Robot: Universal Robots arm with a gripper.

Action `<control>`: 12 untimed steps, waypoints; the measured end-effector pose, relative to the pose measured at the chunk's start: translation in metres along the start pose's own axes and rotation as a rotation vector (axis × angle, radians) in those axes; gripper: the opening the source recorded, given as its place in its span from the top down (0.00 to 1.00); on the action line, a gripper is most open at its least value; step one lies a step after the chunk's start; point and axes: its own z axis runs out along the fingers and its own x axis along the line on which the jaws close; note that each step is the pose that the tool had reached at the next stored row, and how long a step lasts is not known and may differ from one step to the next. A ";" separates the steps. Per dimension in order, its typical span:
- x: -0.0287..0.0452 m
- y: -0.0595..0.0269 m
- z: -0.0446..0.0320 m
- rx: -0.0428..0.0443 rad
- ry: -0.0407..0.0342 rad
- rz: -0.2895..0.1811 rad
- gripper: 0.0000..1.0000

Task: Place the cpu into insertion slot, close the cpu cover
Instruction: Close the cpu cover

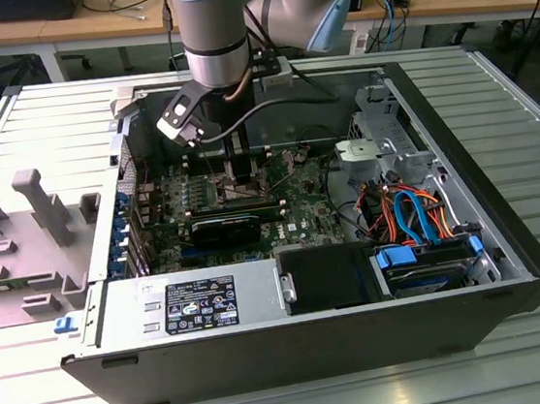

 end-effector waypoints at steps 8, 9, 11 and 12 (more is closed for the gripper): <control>0.0000 -0.0002 0.0022 0.0000 0.0000 0.000 0.45; 0.0000 -0.0002 0.0027 0.0000 -0.0001 0.000 0.45; 0.0000 -0.0003 0.0036 0.0000 -0.0004 0.000 0.45; 0.0001 -0.0003 0.0041 0.0000 -0.0007 0.000 0.45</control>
